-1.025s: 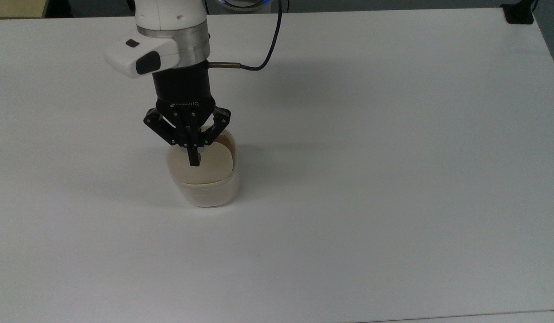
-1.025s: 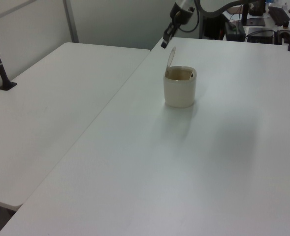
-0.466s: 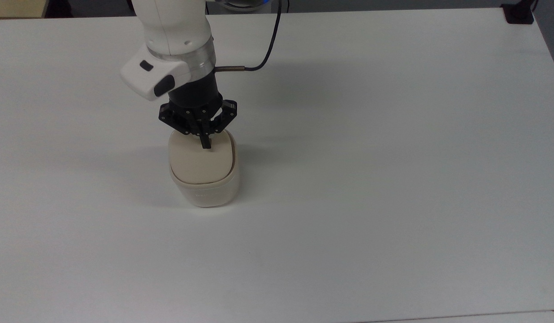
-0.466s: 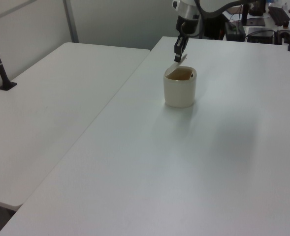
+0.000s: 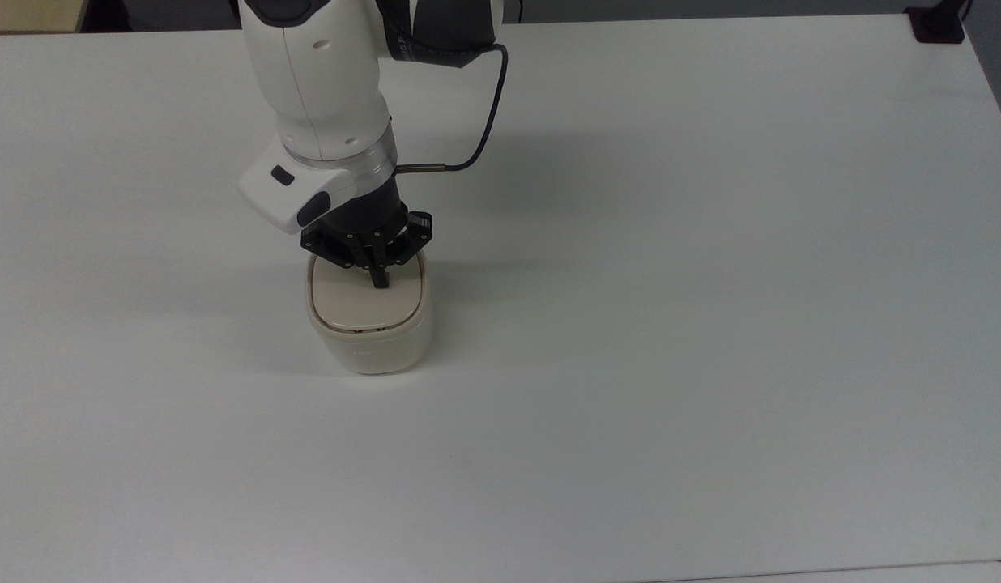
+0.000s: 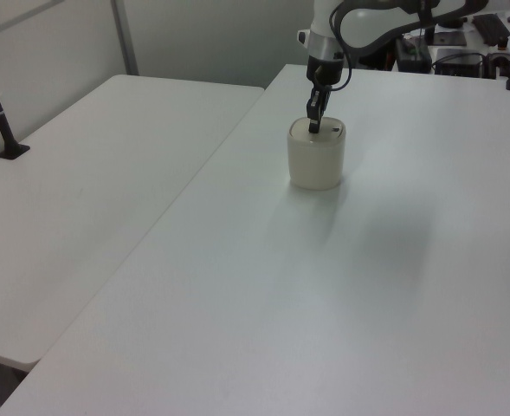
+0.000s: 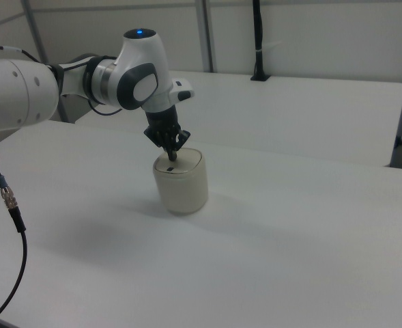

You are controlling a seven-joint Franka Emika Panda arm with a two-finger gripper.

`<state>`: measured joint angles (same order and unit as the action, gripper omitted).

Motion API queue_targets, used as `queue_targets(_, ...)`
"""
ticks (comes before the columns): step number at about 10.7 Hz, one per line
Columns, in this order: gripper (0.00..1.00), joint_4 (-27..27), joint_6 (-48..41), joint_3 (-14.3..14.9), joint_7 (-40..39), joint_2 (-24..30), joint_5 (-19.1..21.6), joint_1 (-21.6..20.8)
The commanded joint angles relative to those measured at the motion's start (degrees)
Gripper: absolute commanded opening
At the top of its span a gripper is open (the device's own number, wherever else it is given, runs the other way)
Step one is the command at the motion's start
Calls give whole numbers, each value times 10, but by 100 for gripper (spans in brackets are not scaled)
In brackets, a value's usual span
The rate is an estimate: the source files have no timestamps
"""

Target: Close the trash bin

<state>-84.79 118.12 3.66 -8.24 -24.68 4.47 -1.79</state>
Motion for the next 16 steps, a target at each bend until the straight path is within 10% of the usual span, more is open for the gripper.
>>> queue_targets(1,0,-1,-1,1,-8,-18,-9,-12)
queue_targets(6,0,3,-5,2,-6,-18,-10,-16)
queue_targets(10,9,2,-159,5,-8,93,-10,1)
queue_targets(12,41,0,-250,5,-5,142,-10,1)
queue_targets(14,100,-14,-298,4,42,186,-13,-3)
queue_targets(16,100,-44,-296,-2,116,222,-52,-20)
